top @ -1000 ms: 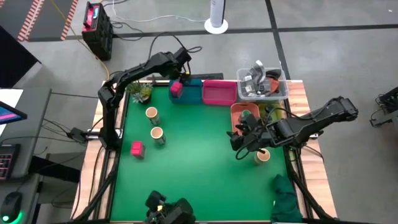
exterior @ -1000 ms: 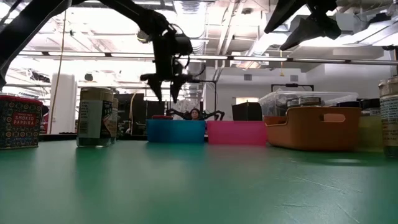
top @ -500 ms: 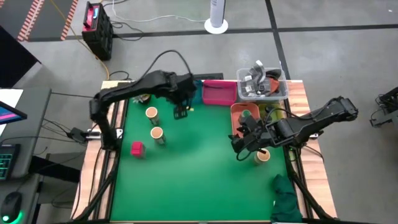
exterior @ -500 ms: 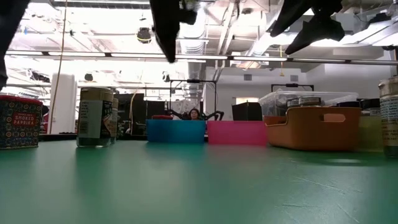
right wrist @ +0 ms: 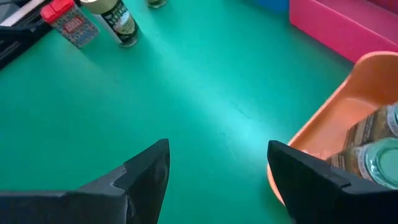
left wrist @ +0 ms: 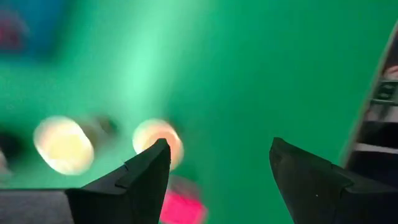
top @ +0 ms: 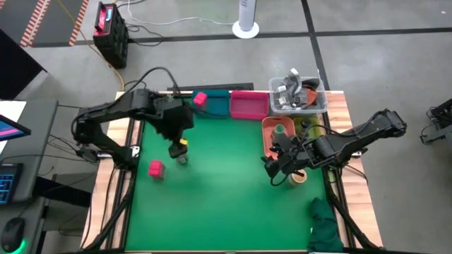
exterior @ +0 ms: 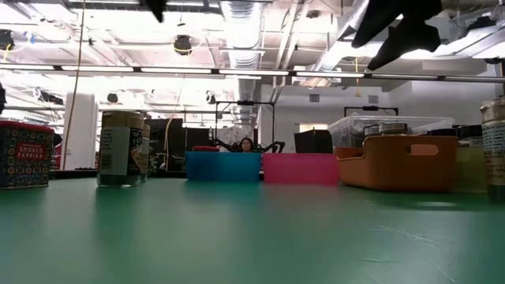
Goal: Sort spices by type
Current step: Put the red seasoning can into the blue bin
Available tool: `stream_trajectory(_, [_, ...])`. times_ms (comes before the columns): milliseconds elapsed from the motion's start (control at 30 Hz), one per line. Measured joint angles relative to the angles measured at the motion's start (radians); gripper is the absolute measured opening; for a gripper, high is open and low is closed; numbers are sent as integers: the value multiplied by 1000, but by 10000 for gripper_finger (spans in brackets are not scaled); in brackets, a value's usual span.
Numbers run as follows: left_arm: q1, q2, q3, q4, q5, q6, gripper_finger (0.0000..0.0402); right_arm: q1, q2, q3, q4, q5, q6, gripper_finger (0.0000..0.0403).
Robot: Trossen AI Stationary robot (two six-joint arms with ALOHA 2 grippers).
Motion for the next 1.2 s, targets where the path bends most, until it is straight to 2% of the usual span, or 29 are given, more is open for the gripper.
stream_trajectory(133, [-58, -87, -153, 2, 29, -256, 260, -15, 0, 0, 24, 1, -21, 296])
stream_trajectory(400, [-194, -316, -581, 18, 15, -617, 260, -34, 1, 0, 102, 7, -73, 296])
stream_trajectory(600, [-225, -502, -801, 108, 20, -882, 260, -33, 3, 0, 111, 7, -73, 296])
stream_trajectory(767, [-225, -567, -910, 239, 26, -945, 280, -34, 3, 0, 111, 7, -73, 296])
stream_trajectory(1033, [-225, -545, -994, 247, 9, -956, 343, -33, 3, 0, 116, 9, -67, 296])
stream_trajectory(1200, [-225, -532, -1037, 279, -22, -983, 362, -39, 3, 0, 118, 10, -70, 296])
